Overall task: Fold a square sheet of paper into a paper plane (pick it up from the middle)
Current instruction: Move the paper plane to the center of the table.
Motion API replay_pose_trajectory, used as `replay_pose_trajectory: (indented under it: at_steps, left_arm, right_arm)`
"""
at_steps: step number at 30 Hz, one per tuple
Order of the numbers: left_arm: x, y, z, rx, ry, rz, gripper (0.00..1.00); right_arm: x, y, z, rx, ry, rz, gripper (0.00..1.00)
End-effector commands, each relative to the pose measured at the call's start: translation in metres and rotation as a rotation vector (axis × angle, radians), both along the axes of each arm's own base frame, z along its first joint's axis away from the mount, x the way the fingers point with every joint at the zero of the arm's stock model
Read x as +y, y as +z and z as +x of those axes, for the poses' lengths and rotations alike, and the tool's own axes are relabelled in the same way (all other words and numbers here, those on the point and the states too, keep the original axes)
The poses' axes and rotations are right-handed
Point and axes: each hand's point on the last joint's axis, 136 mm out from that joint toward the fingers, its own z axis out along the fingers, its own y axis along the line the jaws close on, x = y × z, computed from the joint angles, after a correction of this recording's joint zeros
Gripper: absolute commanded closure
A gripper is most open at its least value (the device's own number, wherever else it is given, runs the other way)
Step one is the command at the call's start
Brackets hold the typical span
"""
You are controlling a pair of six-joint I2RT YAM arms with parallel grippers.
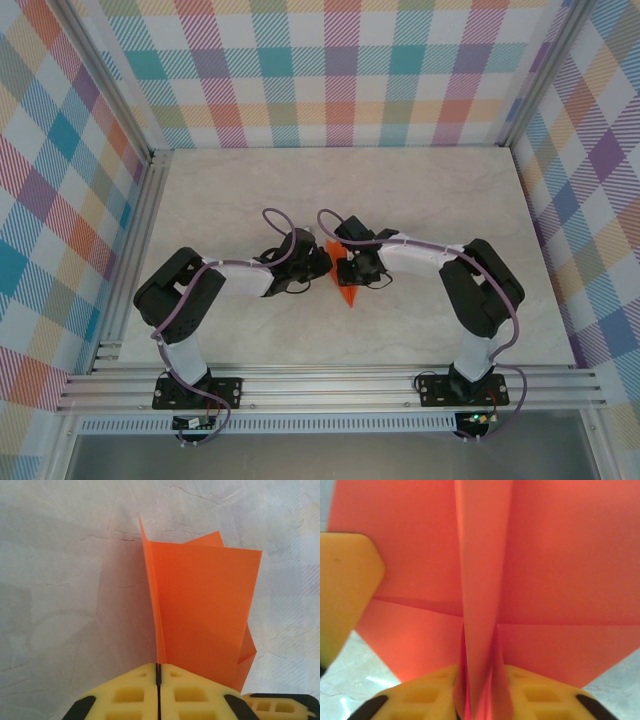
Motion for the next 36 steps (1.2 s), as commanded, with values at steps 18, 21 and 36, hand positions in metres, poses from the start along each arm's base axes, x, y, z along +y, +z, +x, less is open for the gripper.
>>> replay_pose_trajectory:
  at_steps: [18,21,36]
  left_arm:
    - [0.135,0.032,-0.013,-0.002,0.304,0.202,0.58]
    - [0.160,0.038,-0.020,-0.006,0.357,0.282,0.49]
    - [0.223,0.058,-0.053,-0.017,0.483,0.433,0.18]
  right_arm:
    - [0.003,0.030,0.021,-0.098,-0.031,-0.091,0.93]
    - [0.006,0.051,0.042,-0.168,-0.035,-0.108,0.94]
    - [0.028,0.037,0.147,-0.181,-0.166,-0.156,0.95]
